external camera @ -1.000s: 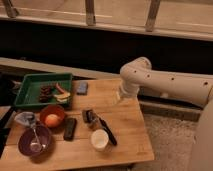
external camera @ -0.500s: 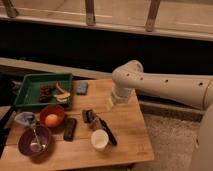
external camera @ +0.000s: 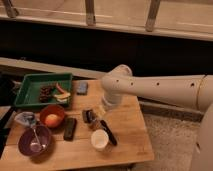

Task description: Place brush in tray

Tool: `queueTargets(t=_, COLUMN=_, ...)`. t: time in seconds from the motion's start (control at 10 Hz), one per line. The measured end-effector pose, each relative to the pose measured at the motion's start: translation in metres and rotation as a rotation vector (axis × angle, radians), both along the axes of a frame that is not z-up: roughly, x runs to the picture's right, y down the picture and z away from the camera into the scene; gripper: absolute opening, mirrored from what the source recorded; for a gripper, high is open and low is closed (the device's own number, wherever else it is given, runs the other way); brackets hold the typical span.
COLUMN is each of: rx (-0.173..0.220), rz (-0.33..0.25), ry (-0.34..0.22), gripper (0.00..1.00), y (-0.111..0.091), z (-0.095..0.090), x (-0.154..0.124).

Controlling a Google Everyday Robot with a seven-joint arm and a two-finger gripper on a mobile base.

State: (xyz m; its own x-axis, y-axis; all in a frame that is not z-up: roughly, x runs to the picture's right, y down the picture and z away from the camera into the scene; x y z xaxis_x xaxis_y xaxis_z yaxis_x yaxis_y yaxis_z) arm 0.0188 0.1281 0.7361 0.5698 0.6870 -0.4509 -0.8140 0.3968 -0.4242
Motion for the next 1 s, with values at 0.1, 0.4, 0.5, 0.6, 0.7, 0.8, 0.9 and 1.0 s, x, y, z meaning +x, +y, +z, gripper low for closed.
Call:
queueTargets(t=0.1, rx=-0.002, rz=-0.035, ry=-0.017, gripper=0.66, y=0.008, z=-0.004, x=-0.010)
queueTargets(t=0.4, rx=-0.017, rz=-0.101, ry=-0.026, gripper=0.66, y=0.023, z=0.003, x=-0.024)
queueTargets(t=0.5, rx=-0.024, rz=-0.112, ry=-0.020, gripper=0.66, y=0.026, z=0.008, x=-0.026)
queueTargets(t=0.6, rx=-0.026, rz=-0.112, ry=-0.015, gripper=0.66, y=0.026, z=0.011, x=-0.026)
queueTargets(t=0.7, rx=-0.029, rz=-0.109, ry=-0.009, gripper=0.66, y=0.025, z=0.014, x=-0.026)
queueTargets(t=0.8, rx=-0.033, rz=-0.106, ry=-0.005, gripper=0.66, y=0.025, z=0.018, x=-0.026)
queueTargets(t=0.9, rx=-0.044, rz=-0.095, ry=-0.002, gripper=0.66, y=0.027, z=0.025, x=-0.026)
queueTargets(t=1.0, rx=-0.055, rz=-0.083, ry=-0.002, gripper=0.66, y=0.028, z=0.029, x=-0.026)
